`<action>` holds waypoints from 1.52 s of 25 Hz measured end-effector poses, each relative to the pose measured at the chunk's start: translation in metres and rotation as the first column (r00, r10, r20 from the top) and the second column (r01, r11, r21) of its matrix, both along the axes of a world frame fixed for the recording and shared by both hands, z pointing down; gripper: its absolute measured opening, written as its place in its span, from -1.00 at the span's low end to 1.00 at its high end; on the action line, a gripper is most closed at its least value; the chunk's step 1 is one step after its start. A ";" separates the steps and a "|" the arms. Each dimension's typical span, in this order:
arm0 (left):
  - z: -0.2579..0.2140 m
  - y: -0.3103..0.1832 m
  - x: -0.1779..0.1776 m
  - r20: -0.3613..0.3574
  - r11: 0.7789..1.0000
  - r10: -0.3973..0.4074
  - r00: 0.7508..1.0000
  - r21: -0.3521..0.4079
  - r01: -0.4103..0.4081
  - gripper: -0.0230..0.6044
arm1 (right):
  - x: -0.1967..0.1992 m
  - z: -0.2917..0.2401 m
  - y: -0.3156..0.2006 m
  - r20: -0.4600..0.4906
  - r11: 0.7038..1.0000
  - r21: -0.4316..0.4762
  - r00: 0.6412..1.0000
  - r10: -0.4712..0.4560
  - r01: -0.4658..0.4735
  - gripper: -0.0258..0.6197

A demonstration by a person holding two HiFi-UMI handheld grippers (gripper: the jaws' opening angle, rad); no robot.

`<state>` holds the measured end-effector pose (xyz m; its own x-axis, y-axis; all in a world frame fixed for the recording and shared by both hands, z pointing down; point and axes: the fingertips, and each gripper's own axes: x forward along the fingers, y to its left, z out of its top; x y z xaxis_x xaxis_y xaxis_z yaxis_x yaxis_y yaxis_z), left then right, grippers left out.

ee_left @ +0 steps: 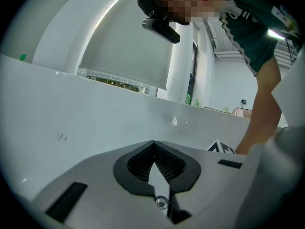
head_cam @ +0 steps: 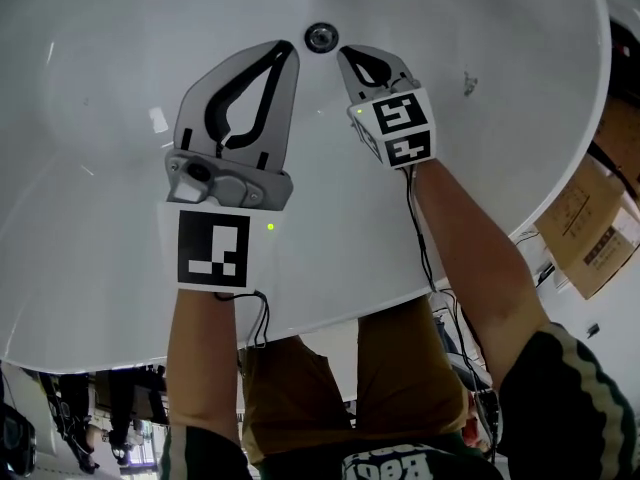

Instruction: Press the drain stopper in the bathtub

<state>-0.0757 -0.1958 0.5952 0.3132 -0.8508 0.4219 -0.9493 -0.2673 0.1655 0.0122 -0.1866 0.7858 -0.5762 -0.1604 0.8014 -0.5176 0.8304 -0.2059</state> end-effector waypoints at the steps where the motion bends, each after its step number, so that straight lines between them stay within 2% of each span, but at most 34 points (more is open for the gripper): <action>1: 0.000 0.000 0.001 -0.002 1.000 0.002 1.000 -0.004 -0.002 -0.91 | -0.002 0.007 -0.003 -0.006 1.000 -0.004 1.000 -0.005 0.005 -0.89; 6: 0.006 0.003 -0.003 -0.014 1.000 -0.003 1.000 -0.012 0.003 -0.91 | -0.016 0.043 -0.002 -0.044 0.997 -0.020 0.996 -0.079 0.078 -0.89; 14: 0.010 0.004 -0.002 -0.033 0.999 -0.020 0.999 -0.034 0.019 -0.90 | -0.013 0.085 0.015 -0.113 0.986 -0.077 0.982 -0.154 0.146 -0.89; 19: 0.013 0.006 -0.003 -0.028 0.999 -0.026 0.999 -0.027 0.025 -0.91 | -0.007 0.110 0.017 -0.180 0.979 -0.077 0.963 -0.200 0.189 -0.89; 25: 0.024 0.015 -0.010 -0.022 0.998 -0.035 0.999 -0.059 0.034 -0.91 | -0.008 0.124 0.021 -0.211 0.969 -0.089 0.947 -0.243 0.229 -0.89; 32: 0.027 0.019 -0.013 -0.021 0.997 -0.040 0.999 -0.073 0.039 -0.91 | -0.002 0.141 0.025 -0.305 0.953 -0.115 0.902 -0.304 0.282 -0.89; 38: 0.028 0.017 -0.018 -0.007 0.997 -0.016 1.000 -0.076 0.015 -0.91 | -0.006 0.145 0.023 -0.321 0.949 -0.123 0.893 -0.316 0.291 -0.89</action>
